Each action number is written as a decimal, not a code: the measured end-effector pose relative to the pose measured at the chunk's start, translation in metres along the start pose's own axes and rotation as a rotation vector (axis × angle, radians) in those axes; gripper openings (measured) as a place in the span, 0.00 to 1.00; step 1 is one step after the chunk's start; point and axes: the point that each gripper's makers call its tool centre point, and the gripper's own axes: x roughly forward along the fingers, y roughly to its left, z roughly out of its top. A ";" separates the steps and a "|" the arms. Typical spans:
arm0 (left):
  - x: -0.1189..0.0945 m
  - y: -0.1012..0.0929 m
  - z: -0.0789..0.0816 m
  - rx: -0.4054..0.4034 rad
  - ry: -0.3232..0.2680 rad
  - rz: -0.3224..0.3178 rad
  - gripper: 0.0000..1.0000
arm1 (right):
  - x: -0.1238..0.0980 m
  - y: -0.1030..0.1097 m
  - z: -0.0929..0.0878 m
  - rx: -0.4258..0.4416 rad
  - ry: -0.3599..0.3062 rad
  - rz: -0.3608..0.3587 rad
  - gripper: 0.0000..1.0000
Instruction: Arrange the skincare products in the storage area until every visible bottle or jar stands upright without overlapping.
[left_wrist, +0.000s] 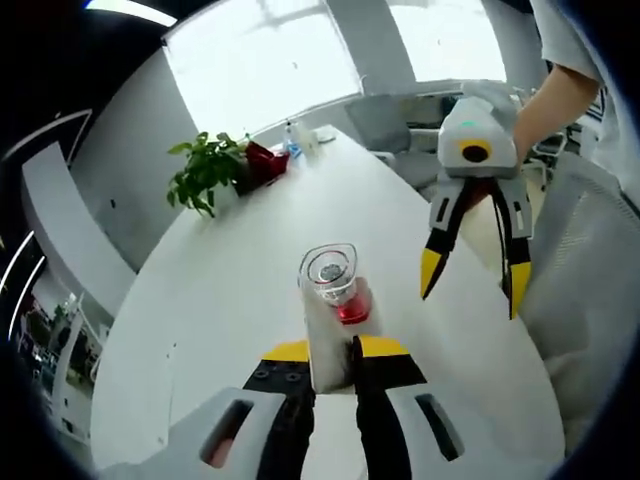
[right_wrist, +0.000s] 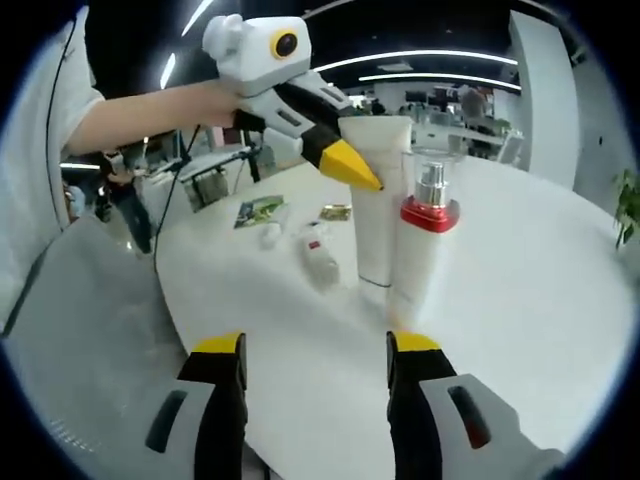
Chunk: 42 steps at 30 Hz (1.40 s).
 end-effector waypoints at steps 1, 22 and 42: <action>0.000 0.000 0.000 -0.001 -0.003 -0.003 0.17 | 0.000 0.001 0.000 0.000 0.001 0.001 0.56; -0.029 -0.008 -0.018 -0.240 -0.012 0.069 0.48 | -0.004 0.014 0.018 0.031 -0.044 -0.006 0.59; -0.107 -0.045 -0.071 -0.575 0.029 0.226 0.71 | -0.014 0.030 0.038 0.046 -0.099 -0.030 0.68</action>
